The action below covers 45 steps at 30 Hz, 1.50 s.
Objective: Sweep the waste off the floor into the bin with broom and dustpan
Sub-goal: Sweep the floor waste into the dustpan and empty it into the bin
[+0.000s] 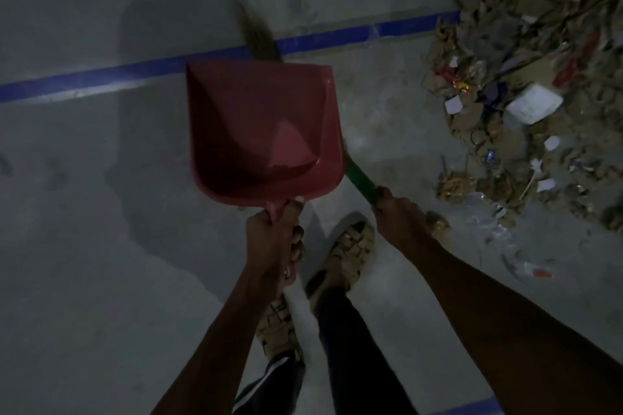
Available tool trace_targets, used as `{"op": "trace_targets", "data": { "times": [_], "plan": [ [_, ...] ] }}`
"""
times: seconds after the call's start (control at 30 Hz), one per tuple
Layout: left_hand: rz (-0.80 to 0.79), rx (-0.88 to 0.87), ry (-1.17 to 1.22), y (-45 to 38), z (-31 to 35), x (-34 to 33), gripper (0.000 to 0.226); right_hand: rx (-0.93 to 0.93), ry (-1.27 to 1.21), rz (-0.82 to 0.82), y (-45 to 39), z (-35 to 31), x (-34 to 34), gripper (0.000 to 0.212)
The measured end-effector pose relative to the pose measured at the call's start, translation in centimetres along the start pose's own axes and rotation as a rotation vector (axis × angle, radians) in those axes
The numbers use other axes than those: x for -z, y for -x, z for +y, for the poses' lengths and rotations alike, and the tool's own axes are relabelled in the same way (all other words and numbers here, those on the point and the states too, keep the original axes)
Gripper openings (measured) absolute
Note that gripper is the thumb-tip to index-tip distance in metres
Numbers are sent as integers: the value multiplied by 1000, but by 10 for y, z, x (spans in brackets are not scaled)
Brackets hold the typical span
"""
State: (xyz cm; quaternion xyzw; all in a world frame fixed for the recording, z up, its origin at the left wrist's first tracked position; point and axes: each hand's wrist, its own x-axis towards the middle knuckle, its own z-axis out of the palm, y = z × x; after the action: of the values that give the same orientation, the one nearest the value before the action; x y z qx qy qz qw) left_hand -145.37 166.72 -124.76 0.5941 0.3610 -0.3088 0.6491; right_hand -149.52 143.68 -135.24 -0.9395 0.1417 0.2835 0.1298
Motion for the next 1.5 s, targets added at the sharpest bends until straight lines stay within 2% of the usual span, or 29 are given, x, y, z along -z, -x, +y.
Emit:
{"op": "trace_targets", "data": {
  "times": [0.13,0.4,0.53,0.63,0.7,0.87,1.0,1.1,1.17,1.23,1.3,1.37,1.5],
  "plan": [
    [5,0,-22,-24,11,-23,45,-6,34,-57,-30,14,-9,37],
    [94,41,-79,-63,34,-74,44,84,75,12,-72,82,21,48],
    [114,16,-113,-79,55,-111,43,-72,52,123,-96,128,50,38],
    [111,1,-154,-90,72,-138,42,-378,-68,171,-99,157,72,29],
    [95,-9,-165,-99,81,-154,40,-533,-128,194,-97,175,80,34],
    [48,-53,-233,-120,98,-179,42,-499,-132,455,-71,187,77,45],
    [17,-66,-305,-141,123,-180,45,-400,-184,538,-68,165,64,50],
    [-5,-55,-306,-165,150,-176,44,-366,-248,453,-76,124,57,51],
    [-42,-41,-334,-182,173,-174,43,-380,-272,317,-90,96,51,47],
    [-80,-66,-363,-194,199,-173,43,-430,-324,196,-102,66,45,51],
    [-91,-91,-411,-207,224,-170,44,-504,-373,151,-117,34,46,51],
    [-72,-89,-438,-217,245,-165,45,-579,-396,177,-129,7,50,48],
    [-56,-100,-430,-227,267,-156,42,-709,-333,216,-151,-6,66,48]
  ]
}}
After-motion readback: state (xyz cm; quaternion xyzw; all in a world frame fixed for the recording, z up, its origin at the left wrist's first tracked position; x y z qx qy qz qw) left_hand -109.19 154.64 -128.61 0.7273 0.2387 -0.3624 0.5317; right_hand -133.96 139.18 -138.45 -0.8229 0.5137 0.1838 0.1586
